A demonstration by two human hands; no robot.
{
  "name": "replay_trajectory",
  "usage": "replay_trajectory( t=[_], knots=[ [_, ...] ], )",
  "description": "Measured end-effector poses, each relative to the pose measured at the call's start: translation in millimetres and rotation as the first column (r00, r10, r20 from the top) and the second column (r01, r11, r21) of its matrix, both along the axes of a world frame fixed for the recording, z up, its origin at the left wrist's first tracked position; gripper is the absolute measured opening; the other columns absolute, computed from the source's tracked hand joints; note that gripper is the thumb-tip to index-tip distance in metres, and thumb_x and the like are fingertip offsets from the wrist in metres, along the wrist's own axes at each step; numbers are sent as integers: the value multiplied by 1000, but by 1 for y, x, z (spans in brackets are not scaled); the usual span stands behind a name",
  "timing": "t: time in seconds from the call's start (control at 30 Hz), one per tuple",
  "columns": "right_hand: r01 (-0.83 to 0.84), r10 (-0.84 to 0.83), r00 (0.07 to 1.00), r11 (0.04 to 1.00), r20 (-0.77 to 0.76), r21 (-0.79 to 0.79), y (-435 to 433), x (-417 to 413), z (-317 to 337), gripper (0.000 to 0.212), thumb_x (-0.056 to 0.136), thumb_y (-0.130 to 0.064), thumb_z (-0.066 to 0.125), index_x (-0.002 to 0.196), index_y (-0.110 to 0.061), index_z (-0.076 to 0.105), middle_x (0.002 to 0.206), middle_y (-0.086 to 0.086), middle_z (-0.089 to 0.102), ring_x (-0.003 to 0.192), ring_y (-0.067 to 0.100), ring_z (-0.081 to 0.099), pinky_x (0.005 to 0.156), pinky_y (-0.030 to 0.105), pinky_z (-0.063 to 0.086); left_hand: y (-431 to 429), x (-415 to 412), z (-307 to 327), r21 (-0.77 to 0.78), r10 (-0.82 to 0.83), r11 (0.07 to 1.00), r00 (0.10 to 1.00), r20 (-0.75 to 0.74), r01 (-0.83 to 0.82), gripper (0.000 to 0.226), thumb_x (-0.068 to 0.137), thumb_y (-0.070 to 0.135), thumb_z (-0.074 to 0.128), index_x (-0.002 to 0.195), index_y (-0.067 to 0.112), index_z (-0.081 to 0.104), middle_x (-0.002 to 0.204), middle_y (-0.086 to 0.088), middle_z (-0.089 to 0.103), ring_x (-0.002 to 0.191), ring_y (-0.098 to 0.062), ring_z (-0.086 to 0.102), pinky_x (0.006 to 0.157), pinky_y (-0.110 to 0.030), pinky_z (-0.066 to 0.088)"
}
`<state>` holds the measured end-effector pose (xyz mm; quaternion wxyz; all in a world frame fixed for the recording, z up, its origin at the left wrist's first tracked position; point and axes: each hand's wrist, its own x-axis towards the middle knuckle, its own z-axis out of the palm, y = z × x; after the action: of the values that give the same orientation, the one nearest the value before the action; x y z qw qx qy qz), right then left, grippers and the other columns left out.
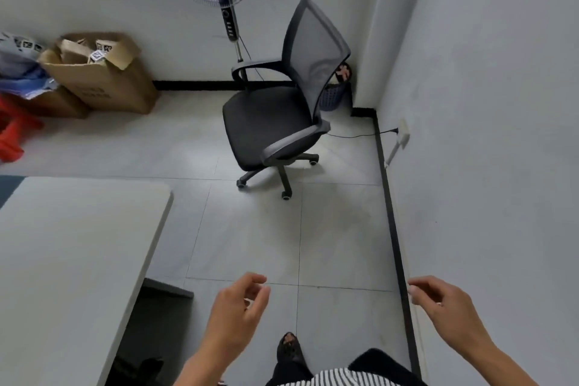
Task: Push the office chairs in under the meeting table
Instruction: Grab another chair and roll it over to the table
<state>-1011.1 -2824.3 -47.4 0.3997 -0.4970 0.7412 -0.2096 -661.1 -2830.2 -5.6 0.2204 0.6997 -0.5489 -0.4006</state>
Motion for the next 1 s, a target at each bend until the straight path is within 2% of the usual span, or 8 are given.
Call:
replay_trajectory(
  t=[0.13,0.3,0.4,0.57,0.7,0.87,0.93,1.0],
  knots=[
    [101,-101,995,995,28,-8,-62,-25,0,9,86,-20,66,90,-26,72,84,-9,74,81,12,70,78,32,55,-98,-29,13,-45,-101,994,995,15,102,7,86,25,62,92,26,64,76,10,70,74,0,64,64,-19,52],
    [149,-148,988,989,50,-5,-162,-69,-19,13,86,-21,67,83,-33,69,81,-9,74,80,13,70,78,34,55,-203,-82,3,-64,-112,992,994,12,113,5,86,23,62,87,28,64,72,9,69,72,0,63,60,-13,48],
    [114,-113,992,993,50,-14,-241,-95,-21,15,86,-20,66,82,-34,66,80,-9,73,80,13,69,78,34,55,-260,-115,2,-70,-71,995,997,-8,71,6,86,22,63,85,28,65,71,7,69,69,-2,63,57,-11,46],
    [24,-16,997,993,77,-112,-387,-113,6,8,87,-22,64,89,-28,69,80,-8,72,81,12,68,74,27,53,-347,-155,18,-110,-43,993,999,-23,40,8,86,25,61,88,32,63,75,6,69,75,-3,63,62,-14,49],
    [-31,50,994,981,94,-193,-489,-111,26,9,87,-24,65,94,-23,71,81,-6,73,81,13,69,77,30,55,-411,-168,24,-142,39,989,998,-59,-47,8,87,26,61,87,34,62,75,4,69,73,-8,64,63,-24,54],
    [-77,105,990,963,98,-256,-581,-105,35,10,86,-24,65,93,-25,72,82,-7,73,79,12,70,74,32,57,-506,-174,14,-140,73,986,990,-122,-90,7,86,25,61,86,31,64,71,6,67,63,-6,61,58,-20,49],
    [-79,105,991,960,84,-269,-612,-104,35,9,86,-25,66,92,-28,72,82,-8,74,80,11,70,72,31,57,-554,-177,11,-168,96,978,984,-153,-121,5,86,24,62,89,27,64,72,7,68,67,-3,62,63,-24,52],
    [-68,91,993,960,74,-272,-642,-105,42,9,86,-24,66,90,-29,71,82,-6,74,80,12,70,71,33,57,-604,-183,9,-186,117,972,980,-161,-146,12,86,27,62,97,24,64,83,8,68,80,-2,63,74,-28,54]
  ],
)
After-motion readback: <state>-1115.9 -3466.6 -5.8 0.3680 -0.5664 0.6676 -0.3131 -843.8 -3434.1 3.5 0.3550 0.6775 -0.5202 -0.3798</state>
